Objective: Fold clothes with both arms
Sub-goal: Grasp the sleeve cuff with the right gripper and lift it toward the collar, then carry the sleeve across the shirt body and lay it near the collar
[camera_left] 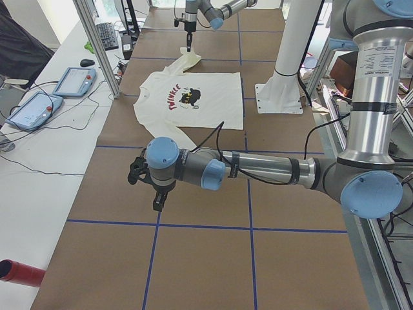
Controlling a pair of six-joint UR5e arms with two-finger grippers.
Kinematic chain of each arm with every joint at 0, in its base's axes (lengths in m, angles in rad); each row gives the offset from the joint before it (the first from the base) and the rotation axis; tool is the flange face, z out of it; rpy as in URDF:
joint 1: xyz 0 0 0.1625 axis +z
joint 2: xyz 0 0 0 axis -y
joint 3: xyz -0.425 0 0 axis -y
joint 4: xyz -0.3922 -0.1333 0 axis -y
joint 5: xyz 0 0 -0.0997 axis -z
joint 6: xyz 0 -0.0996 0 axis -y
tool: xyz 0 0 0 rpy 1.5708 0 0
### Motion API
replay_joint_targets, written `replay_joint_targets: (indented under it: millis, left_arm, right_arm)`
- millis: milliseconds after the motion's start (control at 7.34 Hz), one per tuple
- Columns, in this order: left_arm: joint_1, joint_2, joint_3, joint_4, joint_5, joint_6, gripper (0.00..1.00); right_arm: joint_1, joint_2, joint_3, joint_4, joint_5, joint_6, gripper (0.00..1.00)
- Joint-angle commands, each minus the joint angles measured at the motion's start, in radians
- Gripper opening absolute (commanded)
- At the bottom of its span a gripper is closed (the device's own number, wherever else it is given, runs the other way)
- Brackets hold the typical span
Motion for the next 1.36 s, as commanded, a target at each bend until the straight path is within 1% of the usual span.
replay_joint_targets:
  millis: [0,136,273,409,545,681,818,954,1090,1226]
  left_arm:
    - [0.000,-0.001,-0.001,0.001,-0.006,-0.002,1.00]
    - [0.000,-0.001,-0.001,0.002,-0.006,-0.002,1.00]
    - [0.000,-0.001,-0.001,0.002,-0.006,-0.002,1.00]
    - [0.000,0.001,-0.001,0.002,-0.006,-0.002,1.00]
    - [0.000,0.001,-0.001,0.001,-0.006,-0.002,1.00]
    - [0.000,0.002,-0.001,0.001,-0.006,-0.001,1.00]
    - [0.000,0.002,-0.003,0.001,-0.006,-0.001,1.00]
    - [0.000,0.002,-0.003,0.001,-0.006,-0.001,1.00]
    - [0.000,0.002,-0.006,0.001,-0.006,-0.002,1.00]
    - [0.000,0.002,-0.006,0.001,-0.006,-0.002,1.00]
  right_arm:
    - [-0.026,0.312,-0.223,-0.026,-0.065,0.102,0.00]
    - [-0.038,0.455,-0.358,-0.023,-0.077,0.105,0.00]
    - [-0.075,0.547,-0.461,0.021,-0.094,0.105,0.00]
    - [-0.169,0.600,-0.550,0.102,-0.239,0.107,0.00]
    - [-0.225,0.616,-0.583,0.150,-0.345,0.117,0.00]
    - [-0.227,0.666,-0.657,0.220,-0.357,0.136,0.00]
    - [-0.228,0.750,-0.792,0.266,-0.401,0.136,0.00]
    - [-0.235,0.775,-0.848,0.320,-0.448,0.136,0.00]
    - [-0.238,0.778,-0.867,0.417,-0.475,0.137,0.00]
    - [-0.239,0.778,-0.870,0.467,-0.481,0.137,0.00]
